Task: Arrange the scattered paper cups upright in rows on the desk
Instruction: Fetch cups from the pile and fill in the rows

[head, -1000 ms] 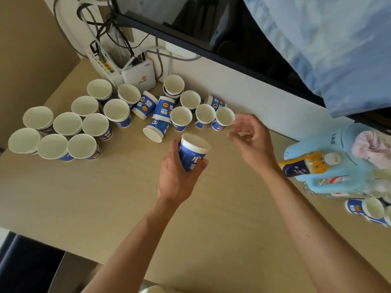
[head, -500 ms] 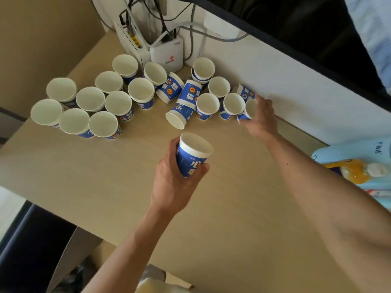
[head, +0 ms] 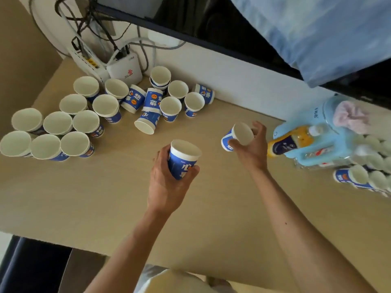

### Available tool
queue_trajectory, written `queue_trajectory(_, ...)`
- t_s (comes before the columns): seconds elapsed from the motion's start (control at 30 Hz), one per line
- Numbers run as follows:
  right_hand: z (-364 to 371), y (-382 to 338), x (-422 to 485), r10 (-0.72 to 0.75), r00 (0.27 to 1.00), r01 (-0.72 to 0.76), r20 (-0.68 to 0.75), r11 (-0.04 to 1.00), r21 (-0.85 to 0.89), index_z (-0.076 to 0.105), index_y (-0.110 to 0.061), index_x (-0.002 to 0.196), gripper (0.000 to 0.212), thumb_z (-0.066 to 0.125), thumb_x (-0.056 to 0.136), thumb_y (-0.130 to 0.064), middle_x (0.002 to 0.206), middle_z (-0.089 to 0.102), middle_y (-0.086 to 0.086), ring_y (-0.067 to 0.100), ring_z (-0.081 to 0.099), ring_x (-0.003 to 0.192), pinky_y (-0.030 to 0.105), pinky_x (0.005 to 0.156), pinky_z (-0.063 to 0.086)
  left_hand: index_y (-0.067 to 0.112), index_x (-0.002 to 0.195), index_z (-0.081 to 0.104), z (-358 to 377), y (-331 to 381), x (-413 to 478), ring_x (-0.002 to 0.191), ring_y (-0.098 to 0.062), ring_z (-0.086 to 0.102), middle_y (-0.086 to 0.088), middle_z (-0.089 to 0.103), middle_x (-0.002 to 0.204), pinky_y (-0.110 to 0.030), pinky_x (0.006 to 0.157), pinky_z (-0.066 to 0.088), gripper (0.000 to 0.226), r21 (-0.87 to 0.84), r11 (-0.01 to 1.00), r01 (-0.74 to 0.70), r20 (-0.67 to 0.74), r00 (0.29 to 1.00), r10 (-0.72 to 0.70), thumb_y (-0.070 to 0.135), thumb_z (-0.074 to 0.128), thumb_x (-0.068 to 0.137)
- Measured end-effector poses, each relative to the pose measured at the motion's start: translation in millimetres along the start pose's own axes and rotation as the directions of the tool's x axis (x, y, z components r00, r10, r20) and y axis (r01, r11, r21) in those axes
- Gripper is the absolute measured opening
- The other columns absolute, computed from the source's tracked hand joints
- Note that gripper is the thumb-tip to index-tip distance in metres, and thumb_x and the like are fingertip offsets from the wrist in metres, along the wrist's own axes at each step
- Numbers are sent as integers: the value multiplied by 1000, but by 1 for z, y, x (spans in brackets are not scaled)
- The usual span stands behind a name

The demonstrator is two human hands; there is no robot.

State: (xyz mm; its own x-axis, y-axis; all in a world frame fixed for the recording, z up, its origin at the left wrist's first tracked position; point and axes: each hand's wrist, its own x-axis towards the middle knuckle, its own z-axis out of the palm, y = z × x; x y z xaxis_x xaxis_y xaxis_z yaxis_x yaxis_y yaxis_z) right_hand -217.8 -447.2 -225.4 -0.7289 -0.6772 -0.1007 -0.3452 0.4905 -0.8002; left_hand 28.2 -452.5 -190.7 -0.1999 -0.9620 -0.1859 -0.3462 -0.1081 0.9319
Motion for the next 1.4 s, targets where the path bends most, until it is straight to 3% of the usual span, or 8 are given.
queue_trajectory(0.1, -37, 11, -41, 70, 996, -64, -52, 992, 111, 47, -15, 129, 68, 85, 73, -13, 114, 58, -9, 11, 59, 99, 20, 83, 47, 36, 116, 53, 14, 6, -11, 109, -19, 53, 21, 46, 106, -26, 85, 47, 53, 60, 996, -61, 12, 998, 60, 31, 86, 74)
queue_trajectory(0.23, -89, 34, -92, 138, 975, -81, -172, 950, 300, 56, -18, 121, 62, 84, 66, -19, 113, 66, -4, 4, 65, 96, 14, 78, 50, 36, 112, 54, 42, 27, -36, 106, -23, 55, 18, 45, 104, -27, 82, 47, 51, 49, 992, -113, 93, 990, 108, 30, 88, 75)
queue_trajectory(0.4, -159, 68, -153, 225, 923, -22, -312, 840, 542, 53, -21, 128, 64, 83, 75, 0, 121, 65, 5, 9, 66, 96, 19, 82, 54, 27, 114, 58, 95, 65, -99, 90, 8, 56, 13, 51, 105, -10, 69, 43, 47, 1, 985, -172, 235, 957, 167, 26, 86, 76)
queue_trajectory(0.53, -219, 92, -195, 265, 887, 51, -379, 759, 649, 57, -28, 117, 63, 83, 63, -9, 117, 67, 3, 13, 69, 96, 22, 80, 55, 29, 117, 59, 143, 79, -164, 91, 5, 57, 10, 58, 109, -17, 70, 44, 59, -53, 982, -179, 325, 927, 187, 49, 79, 64)
queue_trajectory(0.63, -277, 119, -232, 319, 838, 107, -442, 698, 708, 60, -18, 118, 62, 80, 60, -11, 114, 69, 5, 9, 69, 92, 19, 76, 54, 28, 119, 59, 186, 88, -220, 93, -4, 61, 7, 66, 110, -22, 71, 47, 70, -67, 977, -200, 406, 889, 210, 60, 72, 58)
queue_trajectory(0.93, -400, 205, -311, 335, 799, 130, -499, 714, 688, 64, -20, 123, 70, 84, 56, -28, 119, 71, 5, 27, 68, 110, 42, 94, 56, 32, 116, 61, 287, 119, -352, 91, -8, 65, 10, 69, 106, -26, 75, 50, 64, -96, 963, -254, 577, 774, 261, 57, 76, 60)
queue_trajectory(1.07, -427, 223, -317, 321, 803, 132, -502, 726, 675, 64, -23, 124, 69, 82, 58, -28, 119, 71, 1, 22, 67, 110, 39, 92, 57, 34, 111, 61, 314, 123, -374, 91, -15, 65, 9, 70, 103, -31, 77, 53, 46, -68, 959, -275, 611, 748, 258, 33, 88, 73)
queue_trajectory(1.4, -464, 269, -249, 347, 808, 84, -476, 732, 676, 65, -23, 123, 69, 82, 57, -30, 117, 72, -2, 20, 68, 109, 38, 90, 58, 25, 118, 62, 398, 134, -331, 93, -15, 65, 6, 69, 105, -23, 72, 48, 48, -46, 961, -273, 605, 758, 245, 18, 87, 78)
